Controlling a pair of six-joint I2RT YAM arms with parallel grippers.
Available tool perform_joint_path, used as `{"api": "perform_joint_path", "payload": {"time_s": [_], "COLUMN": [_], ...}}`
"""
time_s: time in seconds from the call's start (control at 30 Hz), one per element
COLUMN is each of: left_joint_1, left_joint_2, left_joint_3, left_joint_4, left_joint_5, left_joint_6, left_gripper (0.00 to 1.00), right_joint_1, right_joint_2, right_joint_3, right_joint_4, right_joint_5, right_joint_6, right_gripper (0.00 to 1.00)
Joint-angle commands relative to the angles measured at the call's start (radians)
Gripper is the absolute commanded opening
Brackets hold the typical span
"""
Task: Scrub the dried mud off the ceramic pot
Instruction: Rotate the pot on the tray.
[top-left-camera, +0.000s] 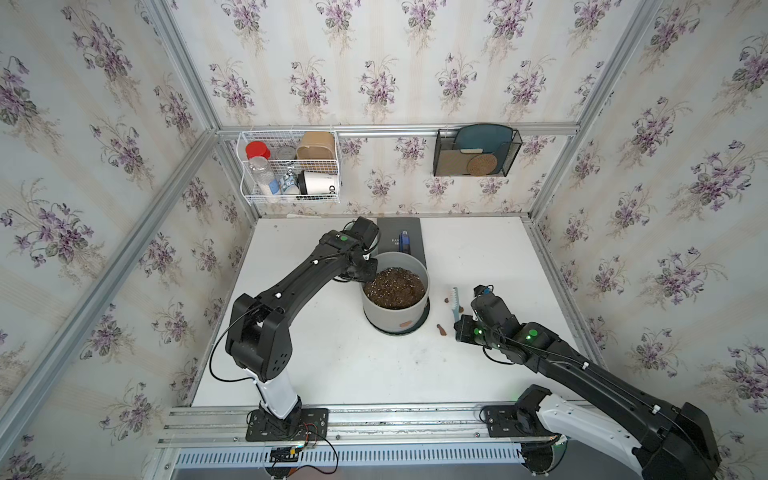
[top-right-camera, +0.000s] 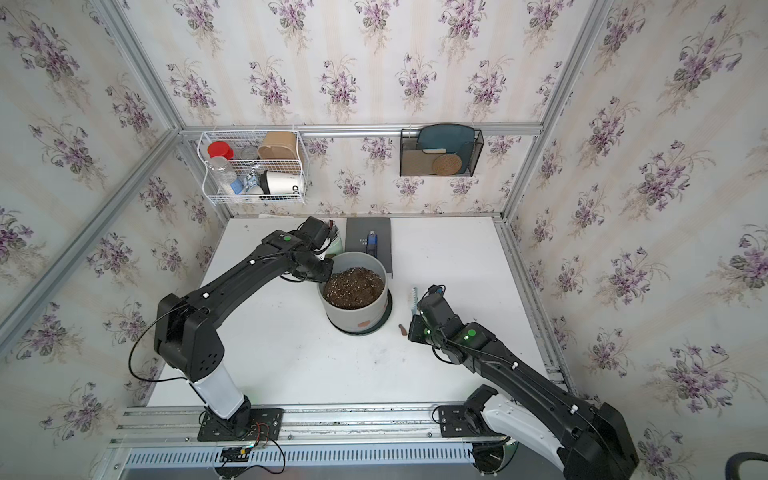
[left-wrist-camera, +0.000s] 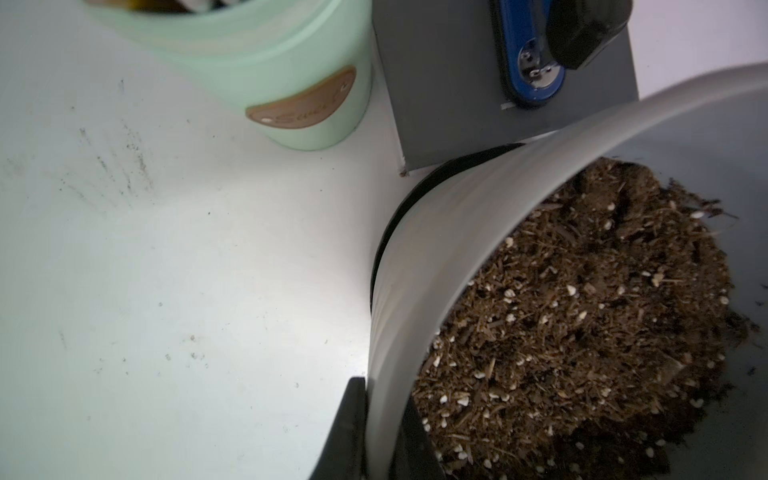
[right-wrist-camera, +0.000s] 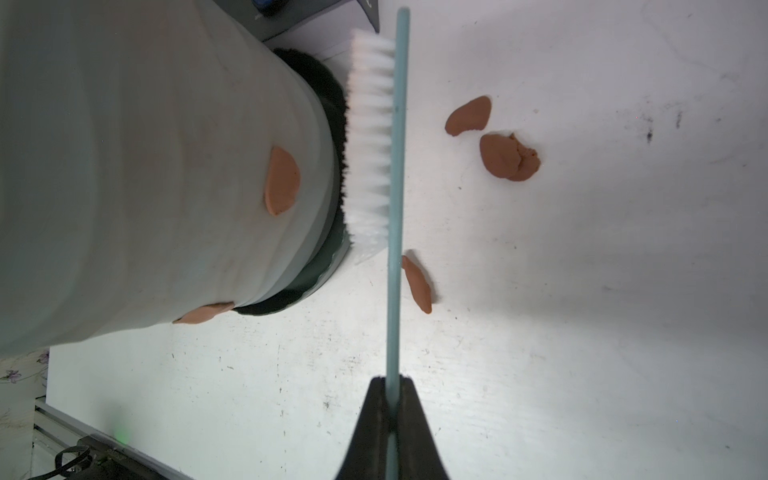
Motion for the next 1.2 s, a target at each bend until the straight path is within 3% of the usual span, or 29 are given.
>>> {"api": "perform_joint_path", "payload": {"time_s": [0.0, 0.1, 0.27, 0.37, 0.93, 1.17], "left_joint_1": [-0.002, -0.003, -0.003, -0.003, 0.001, 0.003], "left_joint_2": [-0.035, -0.054, -0.080, -0.074, -0.043, -0.043], "left_joint_3": [-0.011, -0.020, -0.056, -0.065, -0.035, -0.062], "left_joint_4": [0.015, 0.011, 0.045, 0.063, 0.125, 0.152], "left_joint_5": [0.078, 0.097, 0.152, 0.150, 0.100, 0.101], "left_joint_6": [-0.024, -0.036, -0.048, -0.046, -0.001, -0.013], "left_gripper": [0.09, 0.10, 0.24, 0.27, 0.30, 0.25], "right_joint_1": [0.001, 0.001, 0.001, 0.001, 0.007, 0.010], "right_joint_2": [0.005, 0.010, 0.022, 0.031, 0.032, 0.076], "right_joint_3": [-0.011, -0.031, -0.071, -0.084, -0.117, -0.118], "right_joint_4": [0.013, 0.036, 0.080, 0.101, 0.143, 0.186], "right_joint_5": [-0.010, -0.031, -0.071, -0.088, -0.123, -0.149], "right_joint_6": [0.000, 0.003, 0.017, 0.022, 0.040, 0.037], "right_gripper": [0.00, 0.00, 0.00, 0.00, 0.00, 0.00]}}
